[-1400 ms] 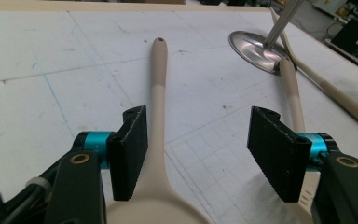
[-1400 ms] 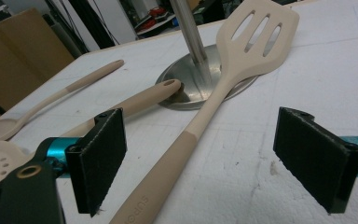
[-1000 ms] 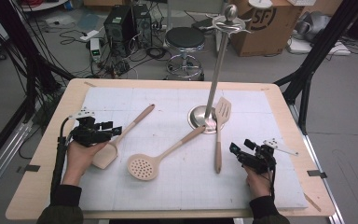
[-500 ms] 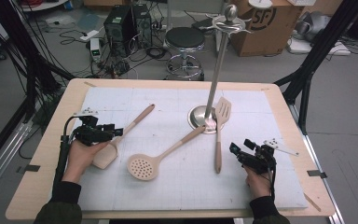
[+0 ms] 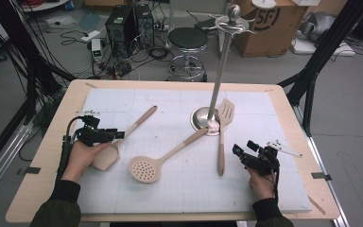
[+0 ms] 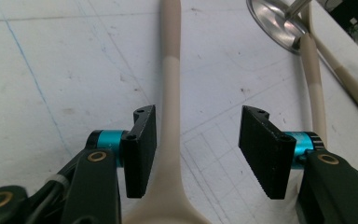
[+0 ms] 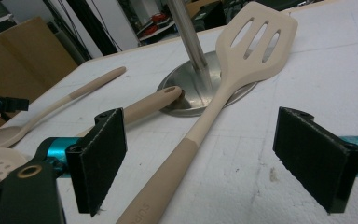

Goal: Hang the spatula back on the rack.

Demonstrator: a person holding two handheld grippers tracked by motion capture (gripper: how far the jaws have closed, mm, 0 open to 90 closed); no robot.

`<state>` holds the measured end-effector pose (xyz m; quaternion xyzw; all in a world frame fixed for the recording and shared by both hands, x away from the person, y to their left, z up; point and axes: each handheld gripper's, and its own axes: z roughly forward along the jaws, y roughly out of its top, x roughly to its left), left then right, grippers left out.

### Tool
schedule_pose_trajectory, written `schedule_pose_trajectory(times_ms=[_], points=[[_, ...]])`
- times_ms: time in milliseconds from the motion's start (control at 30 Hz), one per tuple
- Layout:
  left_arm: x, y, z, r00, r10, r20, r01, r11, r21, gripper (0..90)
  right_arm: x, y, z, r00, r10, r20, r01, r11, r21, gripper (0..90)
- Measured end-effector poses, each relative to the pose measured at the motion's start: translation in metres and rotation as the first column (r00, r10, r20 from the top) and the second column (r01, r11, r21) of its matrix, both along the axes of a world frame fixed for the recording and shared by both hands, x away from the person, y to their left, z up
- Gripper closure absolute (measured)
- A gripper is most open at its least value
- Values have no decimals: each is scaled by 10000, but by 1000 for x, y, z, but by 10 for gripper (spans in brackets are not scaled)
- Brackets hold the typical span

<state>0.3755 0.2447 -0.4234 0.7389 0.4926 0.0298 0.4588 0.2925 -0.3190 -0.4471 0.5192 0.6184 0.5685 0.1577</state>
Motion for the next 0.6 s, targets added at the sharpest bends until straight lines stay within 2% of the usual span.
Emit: schedule_pose_trajectory(times_ms=[33,67,100,133,167,233,300,367,400,467,533,567,600], points=[[1,-1,3,10000,-69,-25,70,9994,353,473,0,0,0,10000,1,-4,-1,10000,-1,168],[3,-3,7,9999,-150,14,149,9988,468,473,0,0,0,10000,8,11,-8,10000,-31,168],[3,-4,10,9996,-237,137,233,9993,305,470,1,0,0,10000,20,15,-20,10000,-49,168],[4,-3,12,9995,-266,190,267,9996,-78,473,0,0,0,10000,7,-15,-8,10000,-40,168],[5,-2,12,9996,-269,133,272,9994,-209,472,0,0,0,10000,15,-19,-15,10000,-29,168],[7,-2,7,9997,-225,-63,226,9996,146,470,0,0,0,10000,-32,6,32,10000,-5,168],[9,-1,5,9995,-214,-214,216,9997,84,468,0,-1,0,10000,-26,-8,26,10000,8,168],[11,-2,4,9991,-353,-221,350,9993,-148,469,0,0,0,10000,-35,9,35,10000,15,168],[12,-4,3,9986,-429,-317,427,9991,-68,469,0,0,0,10000,-31,7,31,10000,9,168],[16,-12,5,9977,-541,-408,574,9949,830,469,0,0,0,10000,-5,-1,5,10000,32,168],[21,-16,8,9963,-722,-463,757,9941,783,469,0,-1,0,10000,-39,24,39,10000,-2,168],[22,-17,10,9972,-663,-347,688,9946,779,469,0,-1,0,10000,-60,23,60,10000,32,168],[23,-17,9,9977,-594,-324,613,9963,601,474,0,-1,1,10000,-90,9,90,9999,50,168]])
